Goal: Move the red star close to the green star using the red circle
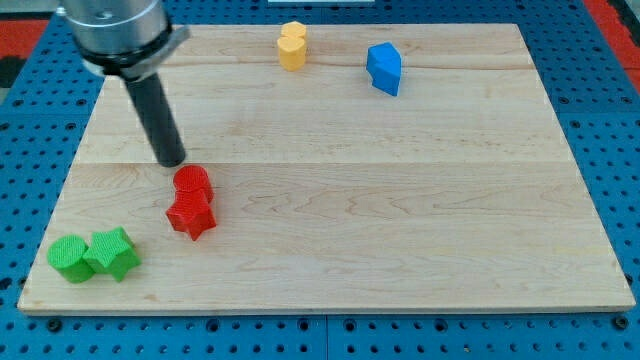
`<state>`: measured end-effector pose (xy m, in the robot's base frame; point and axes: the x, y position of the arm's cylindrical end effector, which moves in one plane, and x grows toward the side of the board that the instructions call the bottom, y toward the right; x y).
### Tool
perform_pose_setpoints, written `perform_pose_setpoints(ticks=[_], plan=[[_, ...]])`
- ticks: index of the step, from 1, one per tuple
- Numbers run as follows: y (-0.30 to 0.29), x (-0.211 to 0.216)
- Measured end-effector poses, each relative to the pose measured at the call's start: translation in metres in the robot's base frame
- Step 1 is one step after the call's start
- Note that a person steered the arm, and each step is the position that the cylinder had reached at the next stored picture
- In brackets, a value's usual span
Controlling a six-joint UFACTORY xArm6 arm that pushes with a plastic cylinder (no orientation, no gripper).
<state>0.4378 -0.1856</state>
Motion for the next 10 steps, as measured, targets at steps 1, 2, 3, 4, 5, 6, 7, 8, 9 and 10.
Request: perform_pose_setpoints(ticks=[1, 2, 3, 4, 5, 6, 7, 8, 9, 10], plan=[[0.004, 0.0], [0.018, 0.007], [0.042, 0.015], [0.07, 0.021], [0.086, 0.032], [0.086, 0.034], [0.09, 0.034], [0.098, 0.032], [0.1, 0.031], [0.102, 0.045]])
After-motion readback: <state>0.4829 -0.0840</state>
